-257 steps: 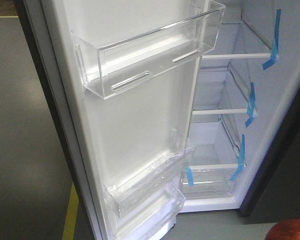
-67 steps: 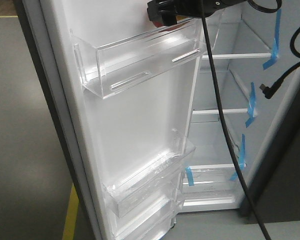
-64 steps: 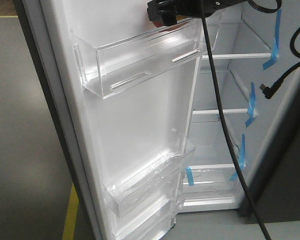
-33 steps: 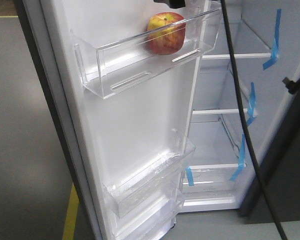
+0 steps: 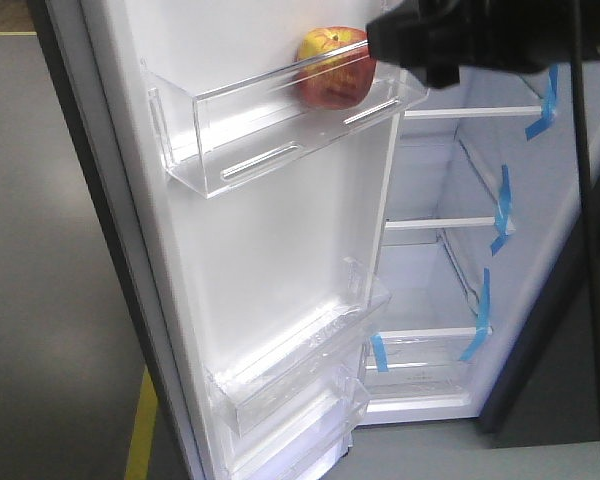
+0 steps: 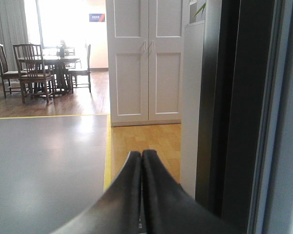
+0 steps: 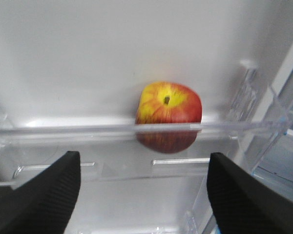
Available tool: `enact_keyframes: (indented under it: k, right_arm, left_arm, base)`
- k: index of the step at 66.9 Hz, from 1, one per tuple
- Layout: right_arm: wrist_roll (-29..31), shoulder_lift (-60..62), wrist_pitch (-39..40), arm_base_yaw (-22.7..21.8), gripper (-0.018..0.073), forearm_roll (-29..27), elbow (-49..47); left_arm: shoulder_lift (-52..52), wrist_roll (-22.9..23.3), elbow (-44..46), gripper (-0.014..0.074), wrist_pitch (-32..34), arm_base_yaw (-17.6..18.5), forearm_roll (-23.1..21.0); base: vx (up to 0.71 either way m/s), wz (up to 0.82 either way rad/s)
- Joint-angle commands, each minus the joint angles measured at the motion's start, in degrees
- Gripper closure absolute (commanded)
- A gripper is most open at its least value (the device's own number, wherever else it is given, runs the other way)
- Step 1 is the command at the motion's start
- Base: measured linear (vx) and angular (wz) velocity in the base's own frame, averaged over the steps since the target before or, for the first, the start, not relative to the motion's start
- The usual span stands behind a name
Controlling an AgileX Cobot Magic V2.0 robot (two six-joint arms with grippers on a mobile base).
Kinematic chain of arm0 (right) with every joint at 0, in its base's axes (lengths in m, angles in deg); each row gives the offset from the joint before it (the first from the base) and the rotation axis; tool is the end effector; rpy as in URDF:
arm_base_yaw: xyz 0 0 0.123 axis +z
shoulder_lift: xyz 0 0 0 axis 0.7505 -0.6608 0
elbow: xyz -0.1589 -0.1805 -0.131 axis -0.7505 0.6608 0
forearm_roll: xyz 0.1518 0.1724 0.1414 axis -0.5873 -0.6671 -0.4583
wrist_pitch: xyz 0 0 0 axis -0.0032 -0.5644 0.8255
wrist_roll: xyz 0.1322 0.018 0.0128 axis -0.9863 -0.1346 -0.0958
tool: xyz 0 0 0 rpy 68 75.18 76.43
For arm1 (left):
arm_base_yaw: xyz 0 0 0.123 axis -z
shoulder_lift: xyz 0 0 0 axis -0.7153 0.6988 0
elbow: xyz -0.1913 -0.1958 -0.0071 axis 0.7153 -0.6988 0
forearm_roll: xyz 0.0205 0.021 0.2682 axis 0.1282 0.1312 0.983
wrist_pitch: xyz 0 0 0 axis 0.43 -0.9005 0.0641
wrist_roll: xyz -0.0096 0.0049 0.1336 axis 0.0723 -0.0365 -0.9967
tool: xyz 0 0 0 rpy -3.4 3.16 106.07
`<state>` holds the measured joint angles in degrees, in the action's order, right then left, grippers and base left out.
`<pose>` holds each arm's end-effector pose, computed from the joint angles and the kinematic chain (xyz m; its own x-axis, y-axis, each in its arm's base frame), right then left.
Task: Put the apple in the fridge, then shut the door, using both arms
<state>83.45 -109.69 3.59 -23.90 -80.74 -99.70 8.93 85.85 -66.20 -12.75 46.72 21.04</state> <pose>0.2923 0.1556 0.4411 -0.3151 -0.2238 -0.9223 -0.5569 0.8305 -0.0113 0.1289 -0.0024 0.2089 0.0734 -0.0837 -0.9938 0.0245 0.9963 -0.0821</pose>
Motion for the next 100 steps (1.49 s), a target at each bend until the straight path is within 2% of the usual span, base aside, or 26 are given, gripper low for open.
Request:
enact_keyframes:
  k: [1,31,58,68,76,100]
  right_arm:
    - [1.97,6.65,7.66,-0.13,0.0046,-2.72,6.55]
    - [2.97,27.91,6.48,-0.13,0.0046,-7.76,36.3]
    - [2.21,47.66,-7.33,-0.13,0.0046,-15.5,54.38]
    - [0.06,53.26,-12.94,-0.13,0.0046,-16.78,57.92]
    - [-1.06,56.45,-13.45,-0.13,0.0046,-18.17,58.18]
    - [-2.9,57.39,-20.45,-0.13,0.0046,-18.33,58.18]
  left_arm:
    - [-0.86,0.1,0.97,0.0603,3.66,0.03,-0.58]
    - [-0.86,0.1,0.97,0.0603,3.66,0.03,-0.58]
    - [-0.86,0.1,0.97,0.0603,3.66,0.03,-0.58]
    - [-0.86,0.1,0.97,0.0603,3.66,0.03,-0.58]
    - [-0.86,0.1,0.97,0.0603,3.66,0.03,-0.58]
    - [-0.86,0.1,0.97,0.0603,3.66,0.03,-0.58]
  base:
    - [0.0,0.0]
    - [0.0,0.0]
    - [0.0,0.0]
    - [0.0,0.0]
    - [0.0,0.0]
    - [0.0,0.0]
